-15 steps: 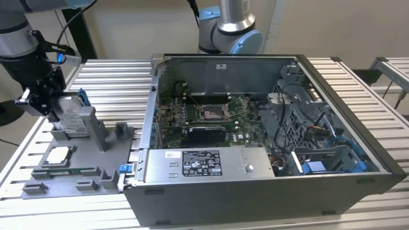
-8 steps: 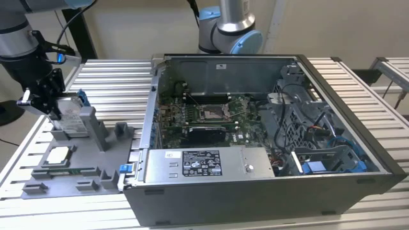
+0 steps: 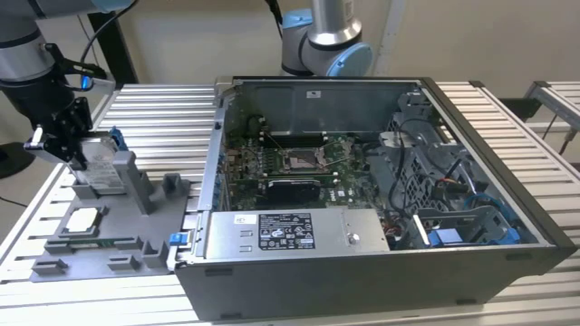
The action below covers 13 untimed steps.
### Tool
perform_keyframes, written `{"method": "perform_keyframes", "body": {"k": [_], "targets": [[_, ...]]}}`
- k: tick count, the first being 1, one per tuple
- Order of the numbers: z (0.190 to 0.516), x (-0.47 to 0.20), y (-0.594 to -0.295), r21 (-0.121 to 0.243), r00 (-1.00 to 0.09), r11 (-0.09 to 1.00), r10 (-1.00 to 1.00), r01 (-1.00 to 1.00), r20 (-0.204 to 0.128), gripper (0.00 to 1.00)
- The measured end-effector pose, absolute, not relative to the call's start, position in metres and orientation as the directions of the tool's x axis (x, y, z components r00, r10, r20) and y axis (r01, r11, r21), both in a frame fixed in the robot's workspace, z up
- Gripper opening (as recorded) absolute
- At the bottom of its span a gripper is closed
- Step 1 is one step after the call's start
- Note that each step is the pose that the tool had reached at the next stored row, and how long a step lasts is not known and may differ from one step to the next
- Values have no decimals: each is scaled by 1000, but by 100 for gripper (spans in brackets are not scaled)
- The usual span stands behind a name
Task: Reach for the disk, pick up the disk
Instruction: 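Pick up the disk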
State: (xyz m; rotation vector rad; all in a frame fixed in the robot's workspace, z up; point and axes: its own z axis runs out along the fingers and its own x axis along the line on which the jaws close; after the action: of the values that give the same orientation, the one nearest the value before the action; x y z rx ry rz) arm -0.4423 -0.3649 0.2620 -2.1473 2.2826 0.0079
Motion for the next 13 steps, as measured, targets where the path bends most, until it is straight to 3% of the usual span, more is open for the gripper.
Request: {"method": "perform_keyframes", "body": {"k": [2,3,13], "targets": [[262,-442,-365,-2,-61,61,-998,-998,-9,100],[262,-442,-365,-2,-61,61,-998,-998,-9,0],[261,-442,-365,-2,-61,61,-998,-998,-9,0]]}}
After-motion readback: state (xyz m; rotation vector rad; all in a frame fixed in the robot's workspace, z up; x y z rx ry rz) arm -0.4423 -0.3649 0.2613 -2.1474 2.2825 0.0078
